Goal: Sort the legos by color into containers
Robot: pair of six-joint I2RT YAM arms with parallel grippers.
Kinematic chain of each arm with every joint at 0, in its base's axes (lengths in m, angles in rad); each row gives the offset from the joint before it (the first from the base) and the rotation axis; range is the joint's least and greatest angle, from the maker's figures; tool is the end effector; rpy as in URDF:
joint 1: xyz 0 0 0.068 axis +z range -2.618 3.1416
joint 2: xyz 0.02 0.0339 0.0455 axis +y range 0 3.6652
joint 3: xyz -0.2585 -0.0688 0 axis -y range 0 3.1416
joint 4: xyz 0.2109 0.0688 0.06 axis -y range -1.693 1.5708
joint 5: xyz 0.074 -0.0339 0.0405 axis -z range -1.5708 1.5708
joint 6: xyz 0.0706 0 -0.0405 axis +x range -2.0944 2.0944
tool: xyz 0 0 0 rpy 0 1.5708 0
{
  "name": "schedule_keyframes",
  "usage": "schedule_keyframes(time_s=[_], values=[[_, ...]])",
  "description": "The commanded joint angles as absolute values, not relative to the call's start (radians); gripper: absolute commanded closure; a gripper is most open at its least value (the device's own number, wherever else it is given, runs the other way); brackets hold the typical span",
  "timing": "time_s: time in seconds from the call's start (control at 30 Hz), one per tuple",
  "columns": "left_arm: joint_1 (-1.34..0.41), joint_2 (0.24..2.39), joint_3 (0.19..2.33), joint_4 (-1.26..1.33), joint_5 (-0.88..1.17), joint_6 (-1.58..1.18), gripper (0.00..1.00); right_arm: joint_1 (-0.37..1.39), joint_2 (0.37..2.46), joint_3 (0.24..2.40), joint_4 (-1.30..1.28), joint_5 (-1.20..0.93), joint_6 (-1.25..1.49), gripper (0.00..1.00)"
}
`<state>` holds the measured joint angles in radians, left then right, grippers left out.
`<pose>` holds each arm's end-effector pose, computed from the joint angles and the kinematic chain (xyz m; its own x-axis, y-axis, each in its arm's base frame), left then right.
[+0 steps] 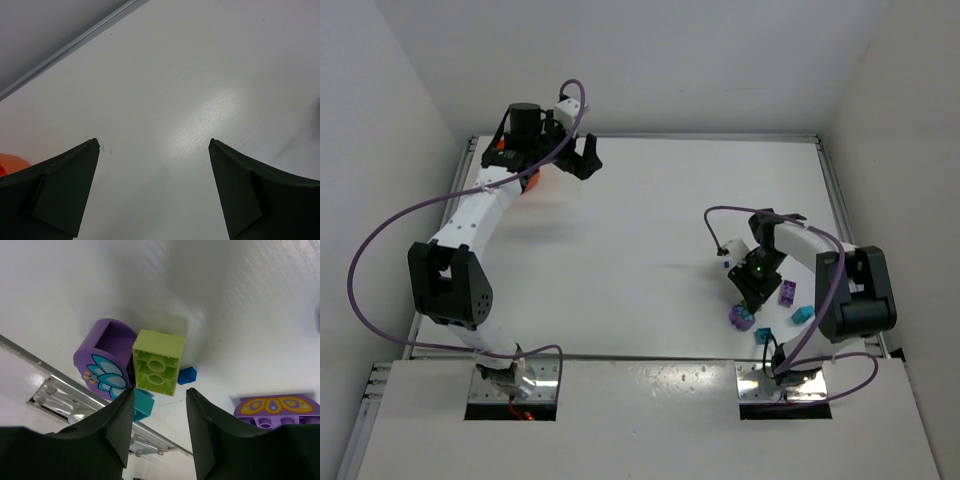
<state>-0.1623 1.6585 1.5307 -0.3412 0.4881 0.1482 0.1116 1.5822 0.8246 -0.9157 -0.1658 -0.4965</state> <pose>0.3707 -0.0943 0.3420 -0.3591 0.1910 -0.9135 0.6153 0.7844 -0.0779 0.2001 0.0342 0.1278 -0.8249 -0.5652 0.0118 -0.5527 0.8107 0.1931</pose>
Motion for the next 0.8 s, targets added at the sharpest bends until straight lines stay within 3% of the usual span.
schedule_keyframes(time_s=[0.0, 0.63, 0.77], values=[[-0.163, 1.609, 1.525, -0.298, 0.485, 0.141, 0.02, 0.107, 1.612, 0.862, -0.862, -0.178, -0.502, 0.54], [-0.163, 1.591, 1.465, -0.250, 0.485, 0.150, 0.01, 0.110, 1.641, 0.848, -0.887, -0.187, -0.543, 0.59], [-0.163, 1.571, 1.442, -0.224, 0.485, 0.127, 0.01, 0.110, 1.632, 0.811, -0.887, -0.187, -0.555, 0.69]])
